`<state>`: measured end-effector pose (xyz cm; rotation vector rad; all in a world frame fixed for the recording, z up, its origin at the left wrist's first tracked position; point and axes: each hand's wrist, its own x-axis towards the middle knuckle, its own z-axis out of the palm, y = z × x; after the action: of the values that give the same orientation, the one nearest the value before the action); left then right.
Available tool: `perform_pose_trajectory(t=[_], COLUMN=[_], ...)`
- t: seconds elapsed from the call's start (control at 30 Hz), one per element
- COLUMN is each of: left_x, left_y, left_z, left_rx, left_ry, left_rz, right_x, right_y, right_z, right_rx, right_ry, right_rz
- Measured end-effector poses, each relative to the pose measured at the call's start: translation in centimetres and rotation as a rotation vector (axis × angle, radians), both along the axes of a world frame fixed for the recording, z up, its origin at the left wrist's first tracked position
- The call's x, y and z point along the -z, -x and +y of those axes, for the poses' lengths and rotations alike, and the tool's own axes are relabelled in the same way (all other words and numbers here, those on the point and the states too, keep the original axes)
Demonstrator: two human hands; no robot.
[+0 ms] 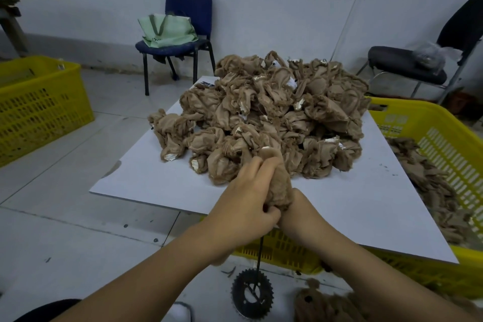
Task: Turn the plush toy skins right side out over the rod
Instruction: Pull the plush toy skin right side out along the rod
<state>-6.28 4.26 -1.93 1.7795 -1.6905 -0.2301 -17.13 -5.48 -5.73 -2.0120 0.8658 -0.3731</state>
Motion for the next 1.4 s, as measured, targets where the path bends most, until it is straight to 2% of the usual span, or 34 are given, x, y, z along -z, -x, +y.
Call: perform_pose_trajectory(t=[0.07,0.17,0.2,0.27,0.37,0.47,0.63,0.7,0.8,0.93,1.0,1.1,1.2,1.33,1.4], left_x=[-0.2,0.0,0.2,0.5,0.7,0.4,-0.7,-0.6,-0.4,0.2,0.5,0.3,0.2,0.3,0.4], left_y=[-0.1,-0.7,-0.9,-1.3,-0.9,-0.2,-0.6,-0.5,-0.5,-0.3,0.1,0.9,1.1,0.7,0.6], left_z=[0.1,0.0,0.1,0.4,0.4,0.1,-0.2,-0.2,-0.4,-1.1,-1.0,-0.8,-0.6,-0.4,-0.3], left_rx=[0.03,0.057,0.045,-0.021,-0.092,-0.094,-0.04,-0.03,-0.061,-0.126,-0.155,-0.102,-0.058,-0.084,-0.12], left_ry=[-0.057,-0.068,-0.065,-0.039,0.029,0.116,0.141,0.126,0.092,-0.053,-0.008,0.206,0.37,0.302,0.28], left_rz=[0.173,0.461,0.484,0.472,0.485,0.348,0.22,0.186,0.285,0.36,0.362,0.433,0.416,0.415,0.404], right_x=[-1.3,-3.3,-4.0,-4.9,-5.1,-4.6,-4.8,-4.7,-4.1,-2.5,-2.4,-3.0,-3.5,-3.3,-3.2], right_y=[0.5,1.0,1.2,1.7,2.2,2.2,2.4,2.5,2.2,1.1,0.5,0.2,-0.1,-0.5,-0.5], right_z=[-0.3,-0.6,-0.6,-0.5,0.0,0.0,-1.3,-1.5,-1.2,-0.6,-0.4,-0.6,-0.9,-0.5,-0.2], right_rx=[0.001,0.233,0.271,0.15,-0.147,-0.165,-0.227,-0.232,-0.249,-0.217,-0.171,-0.083,-0.02,-0.065,-0.063], right_ry=[-0.06,-0.241,-0.197,-0.066,-0.059,0.008,-0.02,-0.009,0.007,0.094,0.099,0.12,0.157,0.163,0.186], right_rz=[-0.057,-0.367,-0.439,-0.479,-0.304,-0.282,-0.315,-0.273,-0.168,0.001,0.027,0.053,0.022,0.085,0.033])
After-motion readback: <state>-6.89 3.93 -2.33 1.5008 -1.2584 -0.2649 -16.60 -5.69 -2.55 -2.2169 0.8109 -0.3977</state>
